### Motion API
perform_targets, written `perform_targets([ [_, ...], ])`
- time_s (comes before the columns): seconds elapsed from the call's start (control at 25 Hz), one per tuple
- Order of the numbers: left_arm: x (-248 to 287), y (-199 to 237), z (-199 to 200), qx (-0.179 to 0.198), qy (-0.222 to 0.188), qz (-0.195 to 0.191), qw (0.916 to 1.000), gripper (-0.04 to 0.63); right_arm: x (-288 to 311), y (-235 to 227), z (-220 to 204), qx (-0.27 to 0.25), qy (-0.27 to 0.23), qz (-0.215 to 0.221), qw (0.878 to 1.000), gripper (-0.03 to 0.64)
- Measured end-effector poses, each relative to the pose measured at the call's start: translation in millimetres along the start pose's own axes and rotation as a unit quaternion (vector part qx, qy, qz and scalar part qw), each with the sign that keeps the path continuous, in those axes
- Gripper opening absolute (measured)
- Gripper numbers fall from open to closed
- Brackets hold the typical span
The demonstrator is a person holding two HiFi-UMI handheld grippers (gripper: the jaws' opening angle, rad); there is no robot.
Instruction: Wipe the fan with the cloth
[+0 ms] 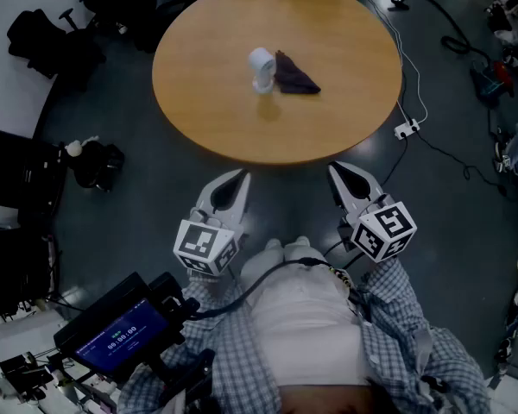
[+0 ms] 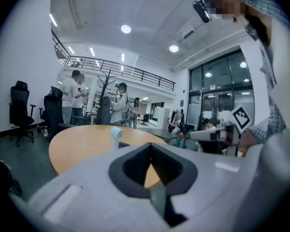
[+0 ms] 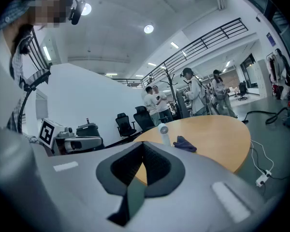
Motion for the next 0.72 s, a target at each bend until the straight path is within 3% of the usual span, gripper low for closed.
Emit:
perform_targets([
  [0.44,-0.3,0.7,-2.8,-0.001,0.003,-0.003,1.0000,0.000,-3.0,0.8,-2.8,-0.011,0.005,-0.003,1.000,0.003],
  [0.72,0.4,3.4,3.2,0.002,-0.003,0.004,1.0000,0.000,2.5,8.6,3.4,-0.054,0.005,0.010,0.998,0.003],
])
Point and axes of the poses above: the fingertips, and each gripper's own axes: x forward along the fingers, y to its left, z out of its top, the point moved 6 cm from there along -x, backward along the fingers, and after that the axes turned 3 degrees about -x, right-handed, at the moved point
